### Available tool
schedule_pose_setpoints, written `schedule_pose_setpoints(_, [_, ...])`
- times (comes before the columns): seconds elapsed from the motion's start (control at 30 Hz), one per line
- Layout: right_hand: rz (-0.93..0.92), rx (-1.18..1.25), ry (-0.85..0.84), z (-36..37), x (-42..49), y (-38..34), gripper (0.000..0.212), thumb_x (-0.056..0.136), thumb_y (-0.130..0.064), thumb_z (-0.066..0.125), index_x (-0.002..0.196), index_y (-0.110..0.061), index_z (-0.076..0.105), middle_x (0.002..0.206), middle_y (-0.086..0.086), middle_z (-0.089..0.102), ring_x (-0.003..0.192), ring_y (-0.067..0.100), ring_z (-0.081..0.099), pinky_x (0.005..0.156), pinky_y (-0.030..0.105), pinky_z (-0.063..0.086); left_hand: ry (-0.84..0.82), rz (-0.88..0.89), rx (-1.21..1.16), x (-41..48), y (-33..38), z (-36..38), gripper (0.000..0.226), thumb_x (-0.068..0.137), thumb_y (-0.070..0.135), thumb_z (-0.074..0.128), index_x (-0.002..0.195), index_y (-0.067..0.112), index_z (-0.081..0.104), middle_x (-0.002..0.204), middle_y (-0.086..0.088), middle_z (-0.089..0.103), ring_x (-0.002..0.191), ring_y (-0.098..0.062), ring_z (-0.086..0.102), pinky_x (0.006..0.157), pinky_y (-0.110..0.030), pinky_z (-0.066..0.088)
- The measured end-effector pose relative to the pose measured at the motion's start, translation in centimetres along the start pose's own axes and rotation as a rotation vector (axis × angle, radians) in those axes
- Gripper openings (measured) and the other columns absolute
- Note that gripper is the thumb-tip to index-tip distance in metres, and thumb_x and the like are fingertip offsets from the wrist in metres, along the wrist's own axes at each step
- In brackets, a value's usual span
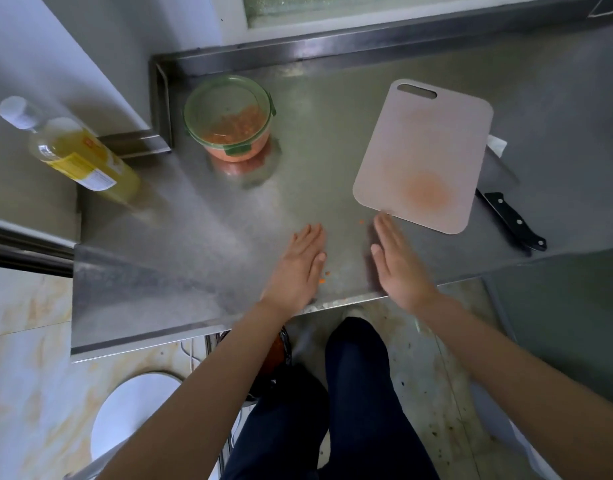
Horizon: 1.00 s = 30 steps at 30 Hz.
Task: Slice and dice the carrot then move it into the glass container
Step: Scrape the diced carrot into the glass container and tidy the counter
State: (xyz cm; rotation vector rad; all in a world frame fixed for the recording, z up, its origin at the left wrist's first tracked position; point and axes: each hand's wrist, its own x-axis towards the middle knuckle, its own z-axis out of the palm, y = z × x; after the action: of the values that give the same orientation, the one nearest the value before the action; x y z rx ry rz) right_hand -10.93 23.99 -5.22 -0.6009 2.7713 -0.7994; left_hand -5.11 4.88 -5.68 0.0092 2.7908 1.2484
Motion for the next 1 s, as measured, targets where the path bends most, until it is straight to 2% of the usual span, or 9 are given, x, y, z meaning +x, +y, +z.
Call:
schedule_pose_setpoints(0.07, [0.054, -0.058, -0.041, 0.3, 0.7, 0.6, 0.052, 0.103, -0.022, 0.028, 0.149, -0.001, 0.015, 0.159, 0.010, 0.007, 0.147, 0.018, 0.002, 0.109, 0.009, -0.011, -0.111, 0.070, -0.038, -0.3, 0.9, 0.7, 0.045, 0.099, 0.022, 0.032, 0.139, 0.003, 0.039, 0.148, -0.010, 0.034, 0.139, -0.014, 0.021, 0.113, -0.010, -0.002])
schedule_pose_setpoints(0.13, [-0.007, -0.076, -0.078, 1.3, 0.9, -0.6, 0.051, 0.103, -0.023, 0.026, 0.148, 0.002, 0.019, 0.158, 0.015, 0.012, 0.147, 0.024, 0.008, 0.112, 0.014, -0.008, -0.126, 0.049, -0.158, -1.1, 1.6, 0.7, 0.040, 0.100, 0.019, 0.036, 0.137, 0.006, 0.045, 0.141, -0.008, 0.047, 0.131, -0.015, 0.042, 0.114, -0.017, 0.020])
schedule_pose_setpoints(0.23, [-0.246, -0.041, -0.169, 2.8, -0.4, -2.9, 0.054, 0.102, -0.028, 0.023, 0.140, 0.007, 0.037, 0.148, 0.023, 0.034, 0.140, 0.030, 0.029, 0.114, 0.015, 0.002, 0.058, -0.083, -0.335, -2.3, 1.8, -0.5, 0.040, 0.098, 0.026, 0.037, 0.131, 0.012, 0.053, 0.120, 0.000, 0.061, 0.103, -0.011, 0.060, 0.092, -0.026, 0.049])
schedule_pose_setpoints(0.3, [-0.329, -0.037, -0.201, 2.3, -0.9, -2.9, 0.057, 0.102, -0.034, 0.017, 0.143, 0.002, 0.035, 0.151, 0.017, 0.033, 0.141, 0.024, 0.027, 0.115, 0.017, 0.005, 0.218, -0.112, -0.217, -2.8, 0.7, -1.3, 0.041, 0.097, 0.024, 0.035, 0.129, 0.009, 0.055, 0.126, -0.003, 0.059, 0.120, -0.011, 0.052, 0.103, -0.016, 0.036])
schedule_pose_setpoints(0.47, [-0.022, -0.086, -0.080, 1.4, 1.5, -0.8, 0.057, 0.101, -0.030, 0.024, 0.148, 0.001, 0.020, 0.157, 0.016, 0.015, 0.147, 0.025, 0.009, 0.114, 0.020, -0.004, 0.271, -0.174, 0.024, -3.6, -2.6, -1.8, 0.044, 0.098, 0.024, 0.030, 0.132, 0.006, 0.051, 0.141, -0.007, 0.046, 0.138, -0.015, 0.030, 0.115, -0.014, 0.007])
schedule_pose_setpoints(0.57, [-0.217, -0.152, -0.258, 3.0, 0.4, -2.2, 0.056, 0.103, -0.034, 0.019, 0.149, -0.002, 0.016, 0.159, 0.013, 0.009, 0.147, 0.019, 0.000, 0.113, 0.019, -0.010, 0.256, -0.187, -0.002, -3.6, -2.5, -1.4, 0.046, 0.098, 0.026, 0.030, 0.134, 0.007, 0.049, 0.145, -0.007, 0.042, 0.140, -0.016, 0.027, 0.116, -0.016, 0.006])
schedule_pose_setpoints(0.7, [-0.385, -0.038, -0.278, 2.3, -1.9, -3.4, 0.060, 0.101, -0.037, 0.017, 0.142, 0.001, 0.038, 0.149, 0.016, 0.036, 0.140, 0.019, 0.025, 0.115, 0.016, 0.003, 0.118, -0.079, -0.024, -1.6, -0.8, -1.3, 0.046, 0.097, 0.023, 0.031, 0.138, 0.005, 0.043, 0.147, -0.005, 0.037, 0.139, -0.013, 0.025, 0.114, -0.013, 0.006])
schedule_pose_setpoints(0.87, [0.025, -0.083, 0.050, 0.1, -3.8, -0.1, 0.069, 0.102, -0.043, 0.009, 0.139, 0.007, 0.039, 0.147, 0.023, 0.037, 0.138, 0.032, 0.033, 0.116, 0.029, 0.015, -0.071, 0.014, -0.054, 0.3, 0.9, 0.2, 0.044, 0.098, 0.019, 0.034, 0.137, 0.002, 0.043, 0.145, -0.011, 0.039, 0.139, -0.020, 0.027, 0.112, -0.009, 0.002])
schedule_pose_setpoints(1.0, [0.169, -0.221, -0.030, 1.4, -5.8, 0.0, 0.079, 0.098, -0.048, -0.004, 0.144, 0.009, 0.024, 0.153, 0.023, 0.016, 0.144, 0.032, 0.010, 0.117, 0.041, 0.007, -0.115, 0.051, -0.136, -2.9, 1.4, 0.1, 0.039, 0.098, 0.019, 0.036, 0.131, 0.004, 0.052, 0.136, -0.009, 0.052, 0.129, -0.009, 0.039, 0.111, -0.009, 0.017])
